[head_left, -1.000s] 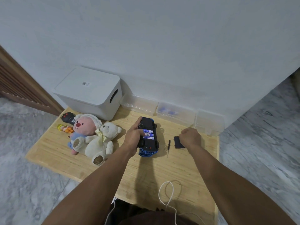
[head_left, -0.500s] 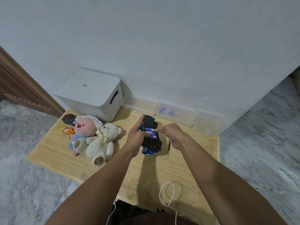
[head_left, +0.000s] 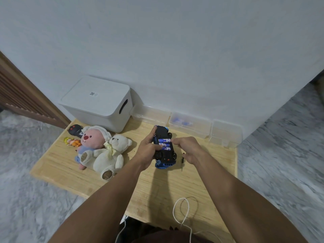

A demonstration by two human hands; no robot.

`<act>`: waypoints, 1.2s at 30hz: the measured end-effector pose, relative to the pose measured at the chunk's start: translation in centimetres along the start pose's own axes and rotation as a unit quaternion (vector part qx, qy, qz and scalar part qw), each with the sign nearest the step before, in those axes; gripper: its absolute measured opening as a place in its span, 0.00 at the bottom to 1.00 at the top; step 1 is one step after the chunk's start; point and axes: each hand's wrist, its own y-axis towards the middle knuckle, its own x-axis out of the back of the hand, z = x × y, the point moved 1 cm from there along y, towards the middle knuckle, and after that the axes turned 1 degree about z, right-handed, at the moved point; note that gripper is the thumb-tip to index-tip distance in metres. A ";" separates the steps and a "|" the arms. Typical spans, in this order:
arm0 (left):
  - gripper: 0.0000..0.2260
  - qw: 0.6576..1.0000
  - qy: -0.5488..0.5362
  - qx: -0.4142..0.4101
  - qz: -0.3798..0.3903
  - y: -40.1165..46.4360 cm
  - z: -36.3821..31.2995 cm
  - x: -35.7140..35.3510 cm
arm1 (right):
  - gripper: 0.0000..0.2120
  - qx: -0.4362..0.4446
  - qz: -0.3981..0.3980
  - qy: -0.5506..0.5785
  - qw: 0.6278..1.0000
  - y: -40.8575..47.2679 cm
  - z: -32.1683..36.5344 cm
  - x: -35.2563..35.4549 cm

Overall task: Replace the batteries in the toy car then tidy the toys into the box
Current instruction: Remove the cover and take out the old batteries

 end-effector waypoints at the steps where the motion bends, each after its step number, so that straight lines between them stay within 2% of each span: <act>1: 0.36 1.000 0.001 0.005 -0.002 0.0 0.1 0.1 | 0.13 0.009 0.000 0.003 1.000 -0.1 0.0 -0.1; 4: 0.36 1.000 0.003 0.016 -0.001 -0.1 0.5 0.3 | 0.04 0.073 0.002 -0.021 0.997 -0.4 0.4 -0.3; 9: 0.37 1.000 -0.007 0.023 -0.004 0.0 1.0 0.3 | 0.07 0.161 -0.035 -0.057 0.985 -0.4 0.6 -0.6; 13: 0.39 1.000 0.007 0.016 0.002 0.2 0.8 0.2 | 0.05 0.166 -0.062 0.026 0.984 -0.5 1.1 -0.5; 16: 0.40 1.000 0.008 0.019 0.008 0.3 0.6 0.1 | 0.03 0.150 -0.044 0.111 0.981 -1.0 1.9 -0.2; 19: 0.39 1.000 -0.001 0.022 0.010 0.4 0.3 -0.2 | 0.02 0.121 -0.032 0.128 0.984 -1.2 2.6 -0.1; 21: 0.39 1.000 0.000 0.023 0.017 0.4 0.1 -0.5 | 0.05 0.093 -0.012 0.091 0.991 -1.3 2.9 -0.2; 24: 0.40 0.999 0.014 0.021 0.028 0.2 -0.1 -0.6 | 0.03 0.073 0.029 -0.062 0.995 -1.5 3.1 -0.3; 27: 0.40 0.998 0.030 0.015 0.052 0.0 -0.2 -0.6 | 0.09 0.099 0.050 -0.234 0.966 -1.0 3.0 -0.3; 31: 0.41 0.997 0.054 0.004 0.054 0.0 -0.5 -0.8 | 0.16 0.108 0.046 -0.301 0.946 -0.9 3.4 -0.4; 36: 0.42 0.993 0.103 -0.030 0.047 -0.2 -0.4 -1.2 | 0.18 0.105 0.030 -0.344 0.933 -1.2 4.2 -0.4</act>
